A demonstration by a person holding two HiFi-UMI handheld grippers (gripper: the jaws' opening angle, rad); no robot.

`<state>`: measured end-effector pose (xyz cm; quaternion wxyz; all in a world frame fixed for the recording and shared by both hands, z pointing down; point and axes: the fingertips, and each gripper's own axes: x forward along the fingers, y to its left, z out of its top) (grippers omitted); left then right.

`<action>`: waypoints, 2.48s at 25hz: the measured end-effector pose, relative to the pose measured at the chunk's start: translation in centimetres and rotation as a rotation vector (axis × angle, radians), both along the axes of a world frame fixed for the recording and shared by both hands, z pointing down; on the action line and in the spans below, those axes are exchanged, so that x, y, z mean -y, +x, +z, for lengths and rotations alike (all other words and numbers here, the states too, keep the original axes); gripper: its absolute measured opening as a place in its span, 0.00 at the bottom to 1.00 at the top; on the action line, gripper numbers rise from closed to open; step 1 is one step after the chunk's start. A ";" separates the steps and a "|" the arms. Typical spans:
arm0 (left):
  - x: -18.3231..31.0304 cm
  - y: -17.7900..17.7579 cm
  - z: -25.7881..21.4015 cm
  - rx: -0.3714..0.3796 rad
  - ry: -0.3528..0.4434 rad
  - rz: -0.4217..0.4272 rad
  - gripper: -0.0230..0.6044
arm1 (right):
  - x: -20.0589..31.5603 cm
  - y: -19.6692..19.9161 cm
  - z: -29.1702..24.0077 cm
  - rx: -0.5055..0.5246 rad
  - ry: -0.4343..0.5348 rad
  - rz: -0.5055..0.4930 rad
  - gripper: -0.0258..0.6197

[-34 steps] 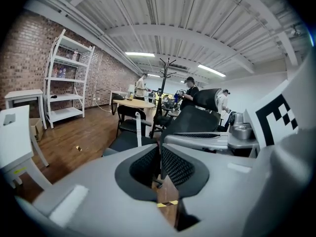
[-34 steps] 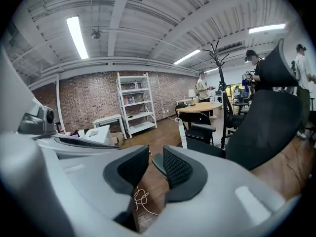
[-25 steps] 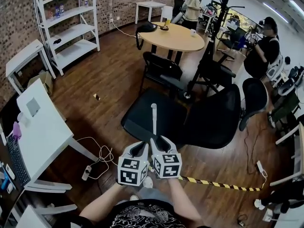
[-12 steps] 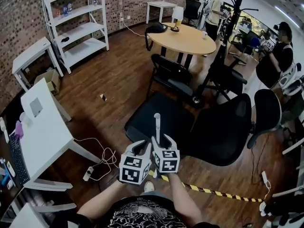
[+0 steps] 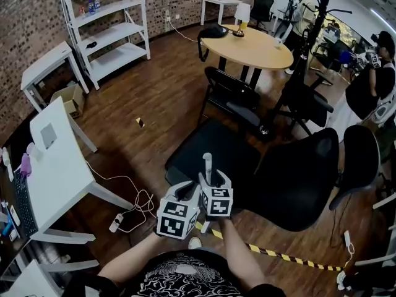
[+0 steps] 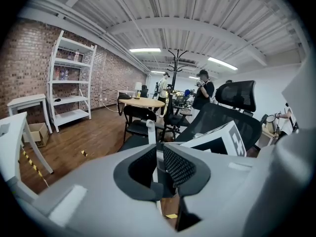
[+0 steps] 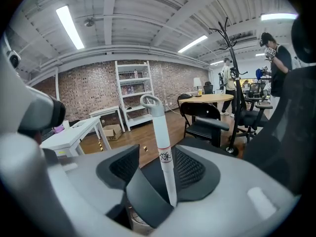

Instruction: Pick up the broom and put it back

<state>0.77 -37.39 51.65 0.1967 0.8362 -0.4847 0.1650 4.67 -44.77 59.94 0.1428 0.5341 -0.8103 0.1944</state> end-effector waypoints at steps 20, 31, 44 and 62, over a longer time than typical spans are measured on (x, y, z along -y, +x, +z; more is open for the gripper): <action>3.6 -1.4 1.3 -0.007 -0.042 -0.069 0.11 | 4.7 -0.4 2.3 -0.130 0.022 -0.035 0.16; 2.1 -1.4 1.3 -0.024 -0.044 -0.037 0.11 | 3.1 2.7 1.6 -0.140 0.024 0.042 0.16; -1.8 -0.2 0.0 -0.067 -0.019 0.028 0.11 | -4.2 5.4 -1.0 -0.127 0.055 0.137 0.16; -8.6 -3.2 -5.6 -0.121 0.133 0.019 0.04 | -14.9 3.5 -16.1 -0.034 0.292 0.172 0.16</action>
